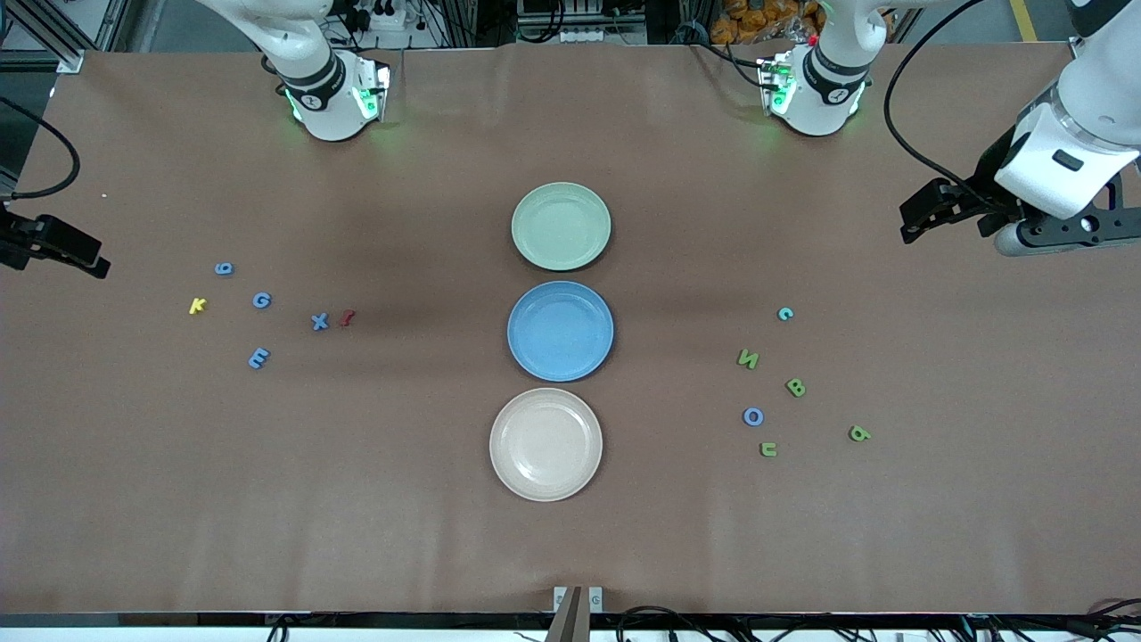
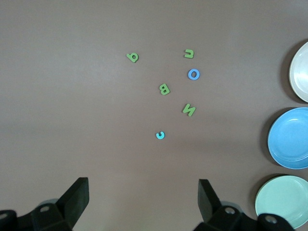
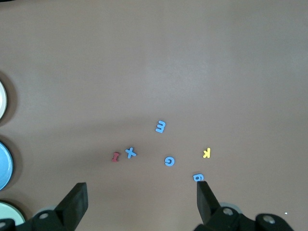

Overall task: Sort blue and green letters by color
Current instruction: 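Move the left gripper to green letters while the right gripper reaches blue letters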

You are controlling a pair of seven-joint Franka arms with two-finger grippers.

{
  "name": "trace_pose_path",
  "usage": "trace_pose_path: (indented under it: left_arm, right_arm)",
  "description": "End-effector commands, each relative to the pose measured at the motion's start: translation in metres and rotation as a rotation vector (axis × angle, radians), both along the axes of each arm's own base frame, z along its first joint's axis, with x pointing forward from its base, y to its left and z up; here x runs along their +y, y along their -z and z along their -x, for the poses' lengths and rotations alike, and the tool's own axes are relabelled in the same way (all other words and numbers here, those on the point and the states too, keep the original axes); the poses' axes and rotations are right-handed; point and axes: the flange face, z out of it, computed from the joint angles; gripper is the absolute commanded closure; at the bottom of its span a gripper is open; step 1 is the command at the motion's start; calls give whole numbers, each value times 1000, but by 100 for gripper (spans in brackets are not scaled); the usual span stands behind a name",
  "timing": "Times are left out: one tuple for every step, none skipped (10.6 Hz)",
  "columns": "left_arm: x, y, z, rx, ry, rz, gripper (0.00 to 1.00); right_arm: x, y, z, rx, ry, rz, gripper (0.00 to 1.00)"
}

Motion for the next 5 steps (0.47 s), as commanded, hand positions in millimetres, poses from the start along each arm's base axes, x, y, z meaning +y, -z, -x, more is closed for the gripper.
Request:
trace_pose_path:
  left_arm:
    - [2,-6,0,0,20,-19,0]
    - [2,-6,-1,0,21,-19,0]
    - [5,-5,-2,-1,17,-17,0]
    - [6,-2,-2,4,15,-16,0]
    - [5,3,-4,13,17,-17,0]
  right_arm:
    - [-2,-3,2,-1,-1,-2,0]
    - [-1,-5,3,-1,-1,-3,0]
    - [-1,-5,3,-3,-1,-2,0]
    - [-2,-5,3,-1,-1,-3,0]
    - [-3,-5,3,-1,-4,-6,0]
